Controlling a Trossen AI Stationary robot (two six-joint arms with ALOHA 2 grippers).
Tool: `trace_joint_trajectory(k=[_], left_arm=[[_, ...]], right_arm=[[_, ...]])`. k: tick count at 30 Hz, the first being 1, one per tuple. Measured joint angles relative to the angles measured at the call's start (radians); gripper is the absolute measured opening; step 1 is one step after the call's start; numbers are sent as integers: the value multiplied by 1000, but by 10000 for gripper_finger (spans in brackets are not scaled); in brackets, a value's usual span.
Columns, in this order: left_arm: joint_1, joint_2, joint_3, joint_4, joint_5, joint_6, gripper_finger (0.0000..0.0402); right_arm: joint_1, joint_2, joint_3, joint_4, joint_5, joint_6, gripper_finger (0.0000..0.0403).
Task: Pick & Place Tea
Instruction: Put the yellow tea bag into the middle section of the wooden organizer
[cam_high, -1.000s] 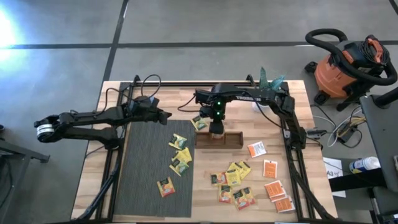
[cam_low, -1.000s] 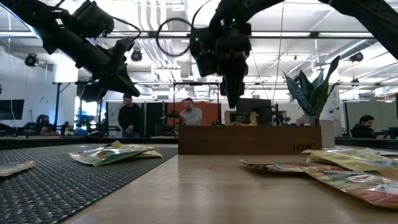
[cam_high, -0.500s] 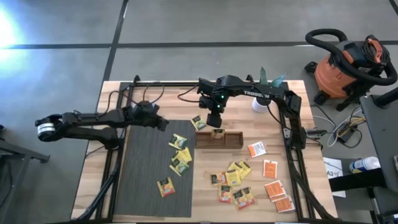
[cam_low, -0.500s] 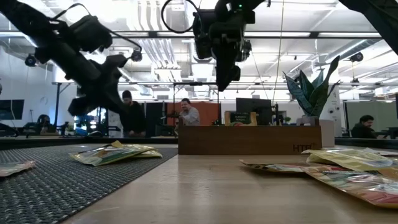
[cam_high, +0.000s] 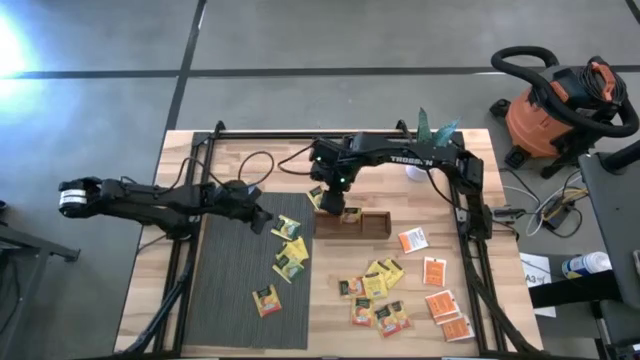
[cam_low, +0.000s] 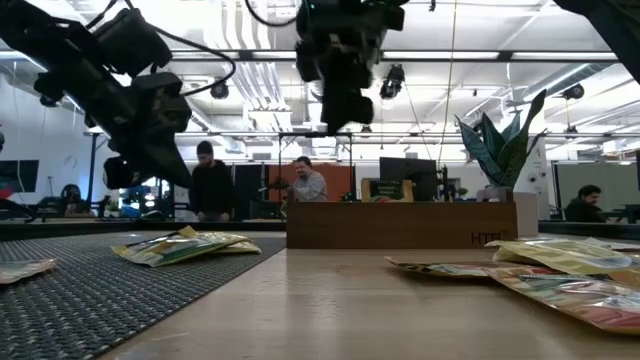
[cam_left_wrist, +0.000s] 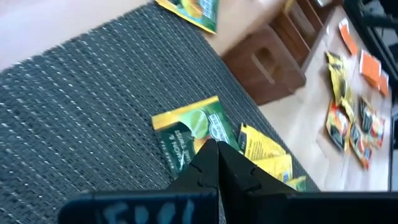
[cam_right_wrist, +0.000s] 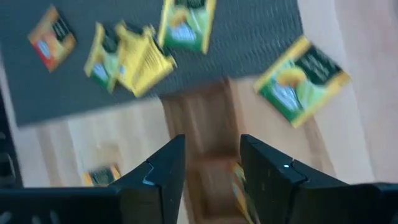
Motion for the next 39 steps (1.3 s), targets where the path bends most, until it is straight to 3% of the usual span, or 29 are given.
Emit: trace_joint_trajectory(k=[10,15,27,35,39], left_arm=[[-90,0,0,0,-11,9,0],[-151,0,0,23,-19,-126,0],[-432,0,2,137,-357,-452,0],[-582,0,2,133,-475,-623,0],[-626,0,2,132,-481,-691,0]], right_arm=[[102,0,0,249,1,244,147],[156,0,0,246,5,254,143],[300,-2,-1,121,7,244,133],[402,-4,-1,131,206,265,128],[421,0,-1,210,270,349,130]])
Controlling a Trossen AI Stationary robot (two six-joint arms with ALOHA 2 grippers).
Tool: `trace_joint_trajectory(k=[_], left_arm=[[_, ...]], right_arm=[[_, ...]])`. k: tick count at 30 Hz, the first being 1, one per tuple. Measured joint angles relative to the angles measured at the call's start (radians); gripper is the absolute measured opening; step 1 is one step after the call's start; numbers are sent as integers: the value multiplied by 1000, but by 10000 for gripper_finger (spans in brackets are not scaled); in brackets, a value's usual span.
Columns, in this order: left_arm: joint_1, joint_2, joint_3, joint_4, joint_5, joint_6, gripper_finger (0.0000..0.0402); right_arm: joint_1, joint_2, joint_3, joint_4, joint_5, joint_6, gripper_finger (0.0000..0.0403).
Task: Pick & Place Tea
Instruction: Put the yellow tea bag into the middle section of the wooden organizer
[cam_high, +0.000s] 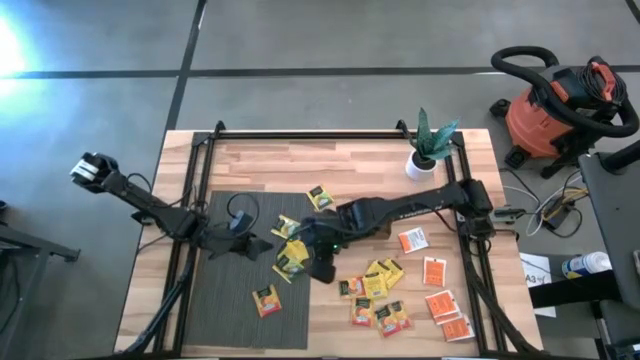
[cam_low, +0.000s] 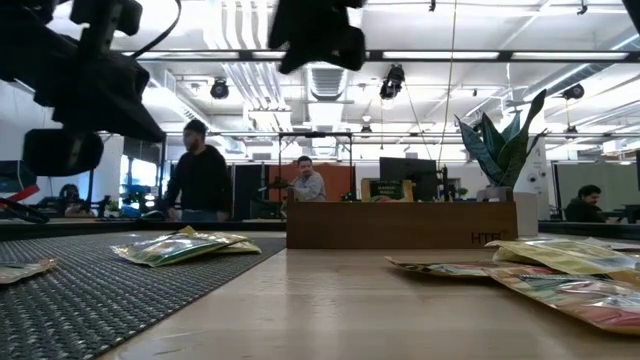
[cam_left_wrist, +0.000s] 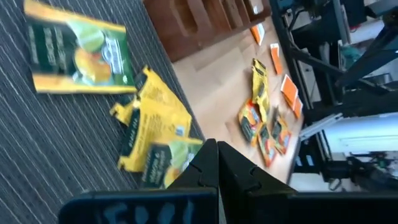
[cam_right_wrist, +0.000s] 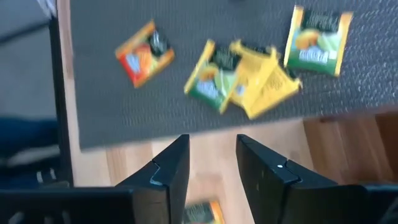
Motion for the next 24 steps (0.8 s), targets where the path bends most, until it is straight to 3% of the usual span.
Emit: trace_joint_trajectory(k=[11,16,24], left_arm=[[-42,2,-13,-119,58,-98,0],[-43,33,-19,-115,129,-90,0],[-43,174,-21,-30,159,-60,0]], right_arm=[[9,40,-50,299,23,245,127],[8,125,-51,328,-3,348,132],[8,229,-51,331,2,555,128]])
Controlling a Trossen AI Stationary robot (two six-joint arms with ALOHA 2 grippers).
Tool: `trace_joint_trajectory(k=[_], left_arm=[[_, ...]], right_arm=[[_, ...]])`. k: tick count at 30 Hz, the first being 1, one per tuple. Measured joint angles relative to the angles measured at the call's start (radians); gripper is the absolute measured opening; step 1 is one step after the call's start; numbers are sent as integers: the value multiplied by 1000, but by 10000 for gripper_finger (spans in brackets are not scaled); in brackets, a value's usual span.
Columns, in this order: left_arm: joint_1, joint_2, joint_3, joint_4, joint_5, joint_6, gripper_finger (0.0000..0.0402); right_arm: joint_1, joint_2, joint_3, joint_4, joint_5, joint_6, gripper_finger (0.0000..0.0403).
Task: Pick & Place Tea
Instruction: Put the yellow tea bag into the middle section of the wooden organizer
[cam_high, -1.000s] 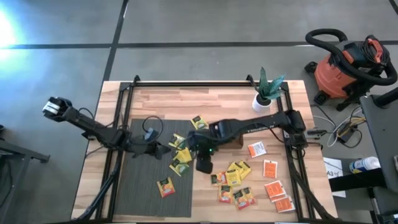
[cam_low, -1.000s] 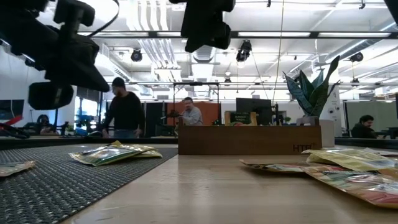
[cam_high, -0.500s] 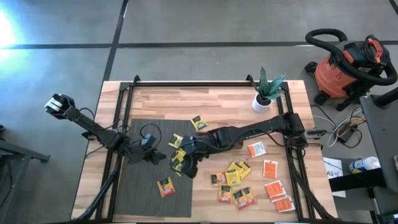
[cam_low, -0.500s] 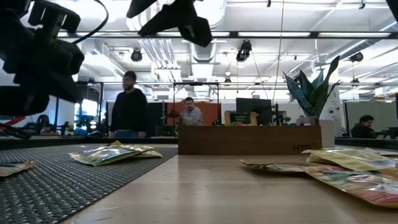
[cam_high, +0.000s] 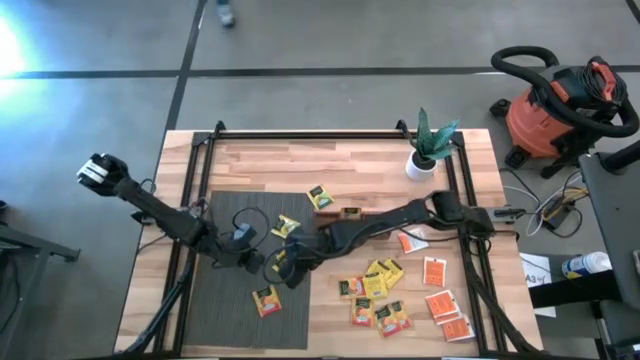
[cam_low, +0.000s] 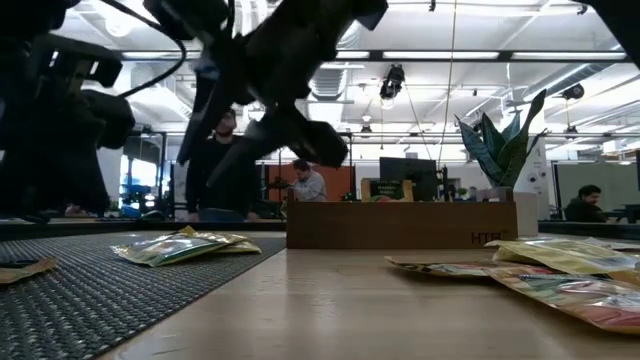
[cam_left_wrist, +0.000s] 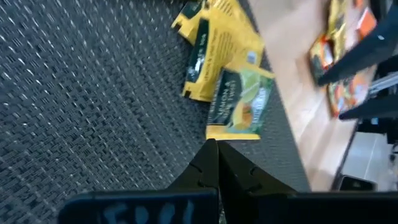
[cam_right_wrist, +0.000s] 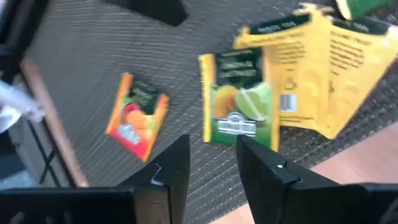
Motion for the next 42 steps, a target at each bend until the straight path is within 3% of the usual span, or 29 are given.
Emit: trace_joint_trajectory(k=[6,13,30,42], left_arm=[[12,164,0,186,46,62,0],[38,289,0,300,42,68,0],[45,302,2,298,19,77,0],[45,302,1,292,19,95,0]], right_arm=[[11,5,0,-11,91,103,130],[19,5,-2,-37,96,119,129],[29,5,-74,-39,49,209,157],[21,5,-89,-10,96,220,183]])
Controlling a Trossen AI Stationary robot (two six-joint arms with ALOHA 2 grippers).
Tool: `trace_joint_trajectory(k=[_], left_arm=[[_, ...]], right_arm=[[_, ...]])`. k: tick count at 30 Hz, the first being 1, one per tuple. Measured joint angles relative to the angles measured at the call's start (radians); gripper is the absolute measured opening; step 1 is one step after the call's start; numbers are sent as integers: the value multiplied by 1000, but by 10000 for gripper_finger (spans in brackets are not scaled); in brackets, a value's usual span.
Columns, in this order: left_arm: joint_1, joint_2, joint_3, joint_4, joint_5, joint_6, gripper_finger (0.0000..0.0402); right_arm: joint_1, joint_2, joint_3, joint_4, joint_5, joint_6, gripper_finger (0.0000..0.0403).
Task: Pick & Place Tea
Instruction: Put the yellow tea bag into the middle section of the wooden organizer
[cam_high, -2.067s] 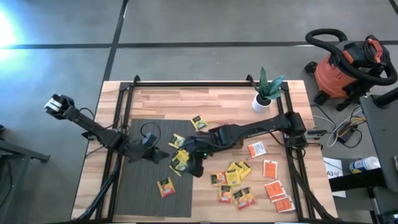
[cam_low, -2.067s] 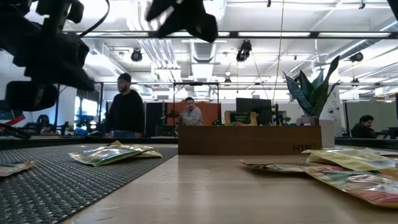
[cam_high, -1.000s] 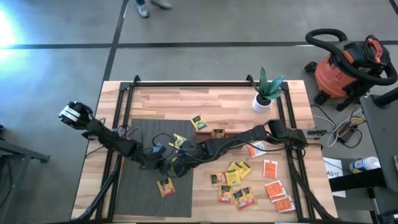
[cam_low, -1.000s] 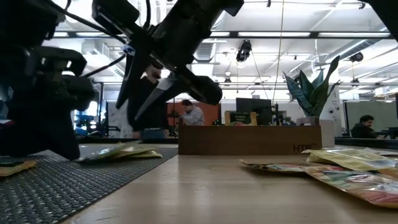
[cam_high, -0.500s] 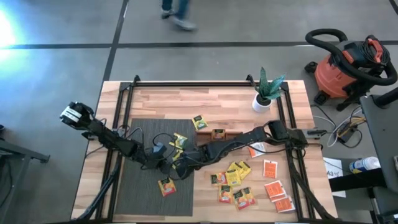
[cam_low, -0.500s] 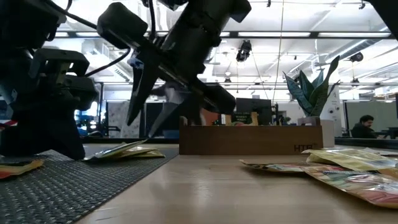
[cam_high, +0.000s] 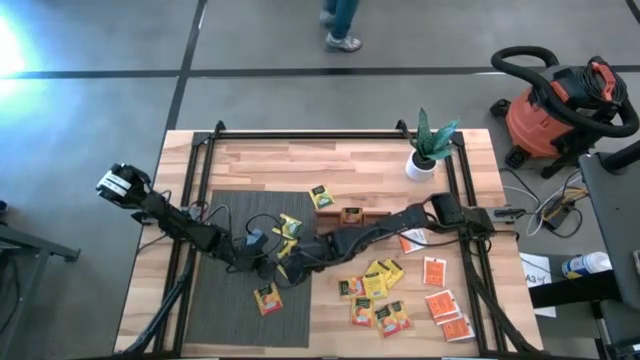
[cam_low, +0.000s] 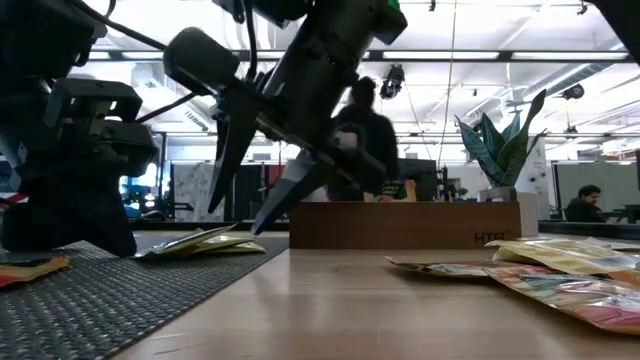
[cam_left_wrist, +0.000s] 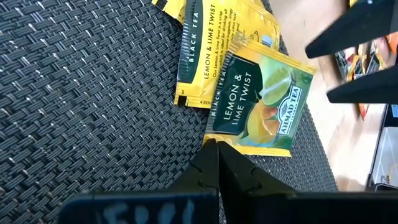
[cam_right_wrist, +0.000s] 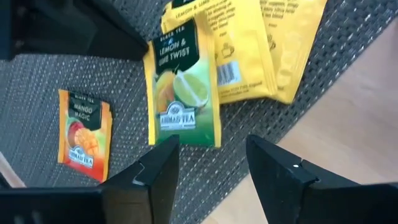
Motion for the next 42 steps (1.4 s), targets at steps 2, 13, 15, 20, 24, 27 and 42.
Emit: trace_joint_trajectory(k=[2,13,15,20,24,27,42], left_arm=[[0,0,0,0,0,0,0],[2,0,0,1,1,1,0],[5,0,0,1,5,1,0],[6,0,0,1,5,4,0],[6,1,-2,13,0,23,0],[7,1,-2,18,-2,25,0],[8,-104,5,26,-49,36,0]], right_arm=[[-6,1,-10,25,-1,-1,182],[-15,2,-55,120,-31,3,182],[-15,2,-65,120,-32,14,182],[-15,2,-70,160,-34,-3,175],[-16,2,-70,222,-39,-9,150],[-18,0,-69,237,-69,-10,125],[-2,-7,-72,225,-38,-73,15]])
